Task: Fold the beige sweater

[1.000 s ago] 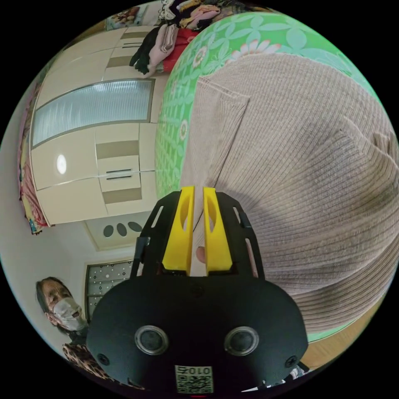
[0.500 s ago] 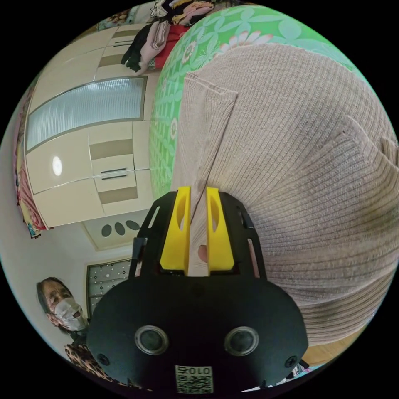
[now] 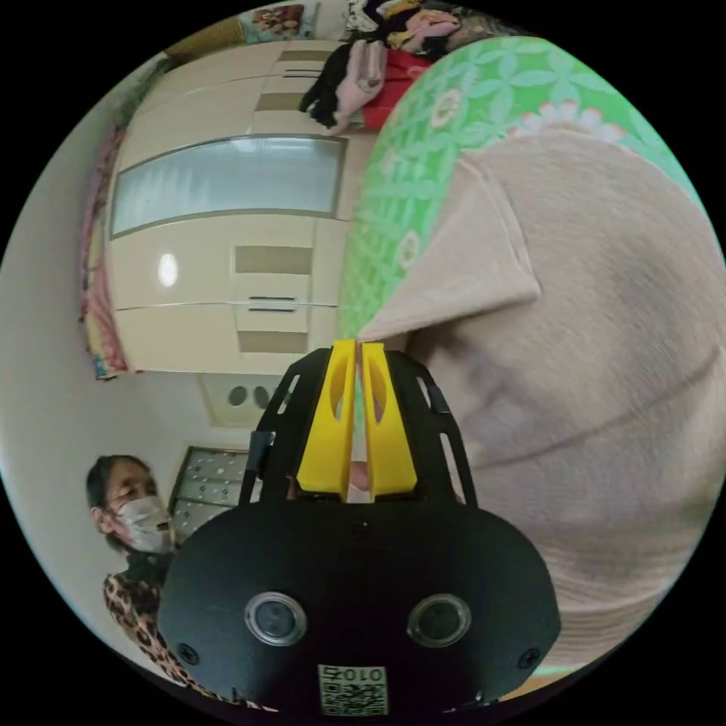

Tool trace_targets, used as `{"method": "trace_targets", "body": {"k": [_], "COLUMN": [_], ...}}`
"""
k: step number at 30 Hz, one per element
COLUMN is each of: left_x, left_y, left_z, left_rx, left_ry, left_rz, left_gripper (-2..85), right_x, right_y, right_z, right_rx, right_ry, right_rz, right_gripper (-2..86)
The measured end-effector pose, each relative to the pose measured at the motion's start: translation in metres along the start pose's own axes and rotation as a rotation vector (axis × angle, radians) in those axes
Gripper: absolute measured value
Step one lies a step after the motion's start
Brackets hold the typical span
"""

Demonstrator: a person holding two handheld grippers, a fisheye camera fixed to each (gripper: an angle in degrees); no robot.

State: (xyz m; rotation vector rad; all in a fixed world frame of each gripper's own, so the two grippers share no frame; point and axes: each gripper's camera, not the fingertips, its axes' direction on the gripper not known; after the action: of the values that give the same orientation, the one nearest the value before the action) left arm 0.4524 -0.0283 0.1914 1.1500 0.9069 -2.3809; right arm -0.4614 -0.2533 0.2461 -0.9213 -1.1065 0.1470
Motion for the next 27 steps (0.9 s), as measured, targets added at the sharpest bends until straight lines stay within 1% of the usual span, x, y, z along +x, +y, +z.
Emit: {"method": "trace_targets", "body": {"k": [1, 3, 5, 6, 7, 8, 9, 10, 11, 13, 15, 16, 19, 21, 23, 24, 25, 26, 27], "left_x": [0.008, 0.019, 0.017, 0.014, 0.006, -0.004, -0.008, -0.016, -0.019, -0.018, -0.016, -0.014, -0.009, -0.004, 0.004, 0.007, 0.013, 0.02, 0.024], "left_y": [-0.009, -0.028, -0.057, -0.063, -0.076, -0.088, -0.092, -0.098, -0.101, -0.105, -0.114, -0.12, -0.132, -0.141, -0.159, -0.165, -0.178, -0.192, -0.199], "left_z": [0.004, 0.014, 0.028, 0.032, 0.041, 0.049, 0.052, 0.058, 0.06, 0.06, 0.059, 0.06, 0.067, 0.075, 0.096, 0.102, 0.114, 0.124, 0.128], "left_rx": [-0.016, -0.039, -0.03, -0.02, -0.013, -0.008, -0.004, 0.007, 0.025, 0.046, 0.036, 0.016, -0.015, -0.04, -0.087, -0.096, -0.109, -0.115, -0.113], "left_ry": [0.028, 0.014, -0.009, -0.006, 0.01, 0.038, 0.057, 0.071, 0.054, 0.028, 0.022, 0.013, 0.012, 0.0, -0.035, -0.049, -0.083, -0.105, -0.112], "left_rz": [0.017, 0.035, -0.051, -0.079, -0.126, -0.178, -0.204, -0.258, -0.3, -0.31, -0.293, -0.279, -0.264, -0.241, -0.218, -0.205, -0.186, -0.17, -0.157], "left_gripper": [4.9, 4.9, 4.9, 4.9, 4.9, 4.9, 4.9, 4.8, 4.7, 4.7, 4.7, 4.7, 4.6, 4.6, 4.6, 4.6, 4.6, 4.5, 4.5], "right_x": [-0.01, -0.02, -0.022, -0.015, -0.004, -0.001, 0.004, 0.009, 0.01, -0.001, -0.01, -0.011, -0.011, -0.018, -0.028, -0.034, -0.037, -0.037, -0.036], "right_y": [-0.018, -0.054, -0.093, -0.119, -0.139, -0.148, -0.165, -0.179, -0.184, -0.201, -0.215, -0.226, -0.25, -0.267, -0.286, -0.299, -0.309, -0.314, -0.322], "right_z": [0.003, 0.016, 0.038, 0.057, 0.074, 0.081, 0.098, 0.116, 0.124, 0.144, 0.148, 0.149, 0.153, 0.159, 0.168, 0.171, 0.171, 0.171, 0.17], "right_rx": [0.008, -0.004, -0.011, -0.025, -0.009, 0.0, -0.018, -0.083, -0.108, -0.167, -0.177, -0.194, -0.247, -0.271, -0.318, -0.302, -0.269, -0.262, -0.248], "right_ry": [-0.024, -0.049, -0.099, -0.115, -0.111, -0.11, -0.079, -0.015, 0.01, 0.063, 0.138, 0.173, 0.136, 0.16, 0.251, 0.39, 0.473, 0.474, 0.428], "right_rz": [-0.027, -0.026, -0.021, 0.034, 0.137, 0.169, 0.193, 0.24, 0.266, 0.197, 0.144, 0.157, 0.171, 0.154, 0.105, 0.089, 0.09, 0.093, 0.113], "right_gripper": [2.7, 3.0, 3.2, 3.4, 3.5, 3.6, 3.7, 3.8, 3.9, 4.2, 4.4, 4.7, 5.8, 6.3, 5.8, 5.1, 4.1, 3.6, 3.3]}}
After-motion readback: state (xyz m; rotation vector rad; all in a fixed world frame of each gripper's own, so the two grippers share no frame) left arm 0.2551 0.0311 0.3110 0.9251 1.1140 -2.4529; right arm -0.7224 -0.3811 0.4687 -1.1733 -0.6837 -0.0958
